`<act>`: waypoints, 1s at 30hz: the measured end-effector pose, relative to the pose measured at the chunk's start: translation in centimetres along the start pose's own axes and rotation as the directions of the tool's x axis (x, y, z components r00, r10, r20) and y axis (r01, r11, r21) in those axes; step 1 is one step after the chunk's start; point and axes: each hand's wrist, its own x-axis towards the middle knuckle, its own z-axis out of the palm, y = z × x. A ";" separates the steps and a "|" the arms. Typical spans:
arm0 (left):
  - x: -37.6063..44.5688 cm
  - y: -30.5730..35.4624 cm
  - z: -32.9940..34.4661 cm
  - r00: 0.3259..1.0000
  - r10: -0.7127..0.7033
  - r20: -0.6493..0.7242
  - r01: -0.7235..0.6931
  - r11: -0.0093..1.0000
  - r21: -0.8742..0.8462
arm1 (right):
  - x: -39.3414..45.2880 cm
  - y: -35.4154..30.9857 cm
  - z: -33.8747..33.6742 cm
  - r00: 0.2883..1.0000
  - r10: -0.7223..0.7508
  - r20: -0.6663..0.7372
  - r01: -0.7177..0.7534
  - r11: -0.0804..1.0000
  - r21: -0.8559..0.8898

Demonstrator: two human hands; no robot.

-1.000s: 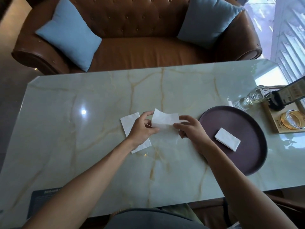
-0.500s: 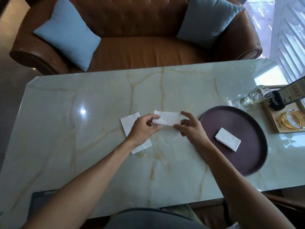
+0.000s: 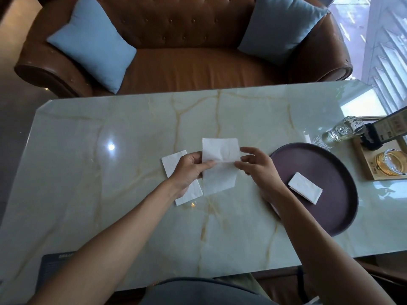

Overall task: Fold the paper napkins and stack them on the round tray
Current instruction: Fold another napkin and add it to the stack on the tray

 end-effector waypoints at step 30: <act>-0.6 2.9 -0.7 0.992 -0.039 0.120 0.052 0.993 -0.107 | 0.9 -1.1 1.1 0.979 -0.071 0.189 0.054 0.994 0.095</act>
